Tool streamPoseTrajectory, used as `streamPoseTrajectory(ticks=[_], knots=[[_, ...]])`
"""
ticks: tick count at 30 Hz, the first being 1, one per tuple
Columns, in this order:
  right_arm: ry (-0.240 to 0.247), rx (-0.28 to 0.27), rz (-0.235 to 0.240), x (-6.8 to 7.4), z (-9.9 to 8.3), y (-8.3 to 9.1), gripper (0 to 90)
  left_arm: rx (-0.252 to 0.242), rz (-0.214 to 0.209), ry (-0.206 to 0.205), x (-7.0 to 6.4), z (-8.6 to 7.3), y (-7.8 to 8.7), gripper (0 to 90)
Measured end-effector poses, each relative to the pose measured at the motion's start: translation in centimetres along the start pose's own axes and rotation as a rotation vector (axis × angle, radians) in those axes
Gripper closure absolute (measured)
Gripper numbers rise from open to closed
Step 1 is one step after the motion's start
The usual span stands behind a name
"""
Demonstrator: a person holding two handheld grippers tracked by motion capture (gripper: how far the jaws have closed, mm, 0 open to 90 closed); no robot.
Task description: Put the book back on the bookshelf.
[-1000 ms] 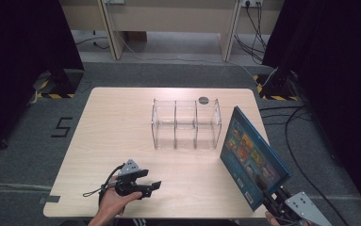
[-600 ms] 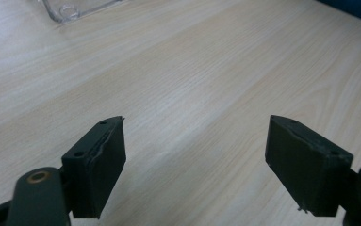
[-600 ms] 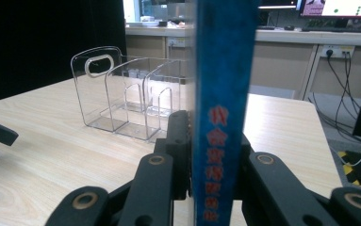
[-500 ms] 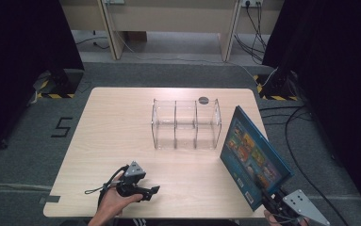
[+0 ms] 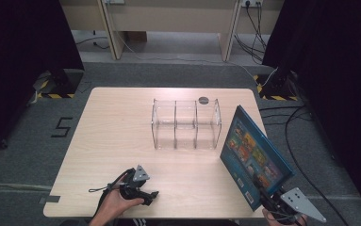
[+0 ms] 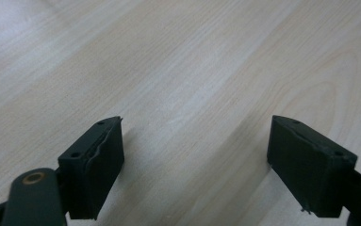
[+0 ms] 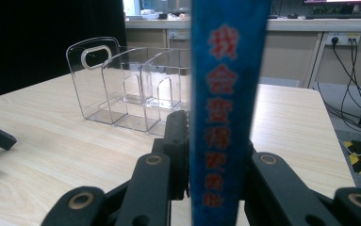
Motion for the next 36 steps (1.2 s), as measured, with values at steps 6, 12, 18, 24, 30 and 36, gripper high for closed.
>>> streamPoseTrajectory(ticks=[6,12,18,24,30,36], knots=[[-0.006,0.001,0.005,-0.1,-0.3,-0.3,76.3,-0.024,-0.005,-0.007,-0.2,-0.1,-0.2,14.1],[-0.016,0.012,0.011,-0.2,-0.7,-0.5,74.4,-0.027,-0.005,-0.006,-0.3,-0.1,-0.2,14.0],[-0.025,0.01,0.012,-0.4,-0.9,-0.9,74.1,-0.027,-0.007,-0.008,-0.3,-0.1,-0.2,13.8],[-0.046,0.005,0.034,-0.5,-1.1,-1.4,78.7,-0.03,-0.009,-0.008,-0.3,-0.1,-0.2,13.6],[-0.037,-0.008,0.02,-0.3,-1.0,-1.4,81.0,-0.029,-0.011,-0.009,-0.3,-0.1,-0.2,13.6],[-0.053,-0.038,0.036,-0.1,-0.3,-1.2,82.2,-0.032,-0.012,-0.011,-0.3,-0.1,-0.2,13.6]])
Point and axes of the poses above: each handheld gripper's, and its own axes: y roughly backward along the jaws, z roughly out of its top, x roughly to its left, the point moved 4 cm from there along -y, roughly forward along the jaws, and after that the axes turned 10 degrees about -x, right-handed, at the moved point
